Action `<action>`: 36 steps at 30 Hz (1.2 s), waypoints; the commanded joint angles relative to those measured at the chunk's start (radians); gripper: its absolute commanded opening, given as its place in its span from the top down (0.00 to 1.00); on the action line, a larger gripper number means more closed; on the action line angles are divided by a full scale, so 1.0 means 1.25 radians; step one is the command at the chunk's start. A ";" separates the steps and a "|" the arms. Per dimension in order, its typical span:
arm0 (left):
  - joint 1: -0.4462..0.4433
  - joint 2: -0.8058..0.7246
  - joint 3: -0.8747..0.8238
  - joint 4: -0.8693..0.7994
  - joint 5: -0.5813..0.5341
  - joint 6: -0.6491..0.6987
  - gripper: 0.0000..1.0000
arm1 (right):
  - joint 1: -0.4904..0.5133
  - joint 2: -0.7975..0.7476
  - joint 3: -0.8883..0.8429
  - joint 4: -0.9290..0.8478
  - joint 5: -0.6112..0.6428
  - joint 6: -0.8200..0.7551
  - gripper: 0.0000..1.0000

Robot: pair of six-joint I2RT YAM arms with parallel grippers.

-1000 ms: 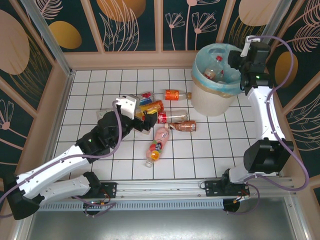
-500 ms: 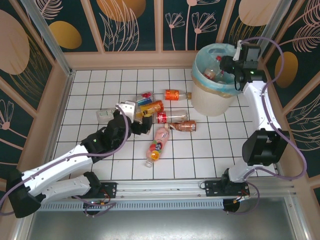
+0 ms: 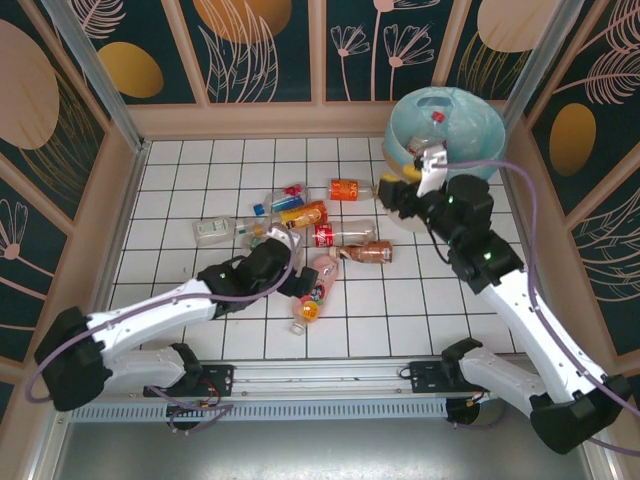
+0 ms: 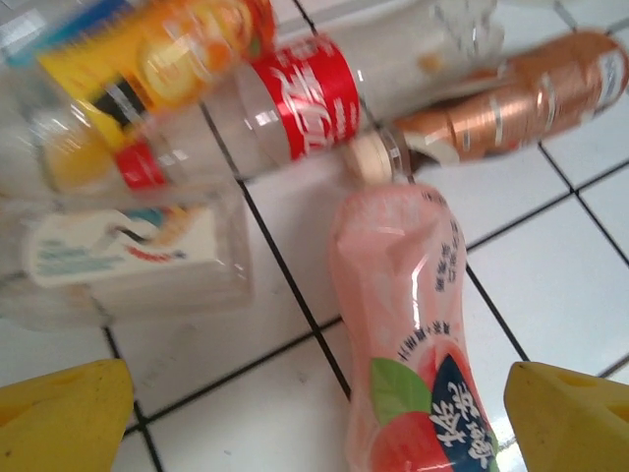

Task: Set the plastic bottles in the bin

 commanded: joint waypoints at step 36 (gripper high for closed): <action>-0.004 0.206 0.232 -0.144 0.147 -0.114 0.63 | 0.022 -0.382 -0.188 0.098 0.277 0.011 0.41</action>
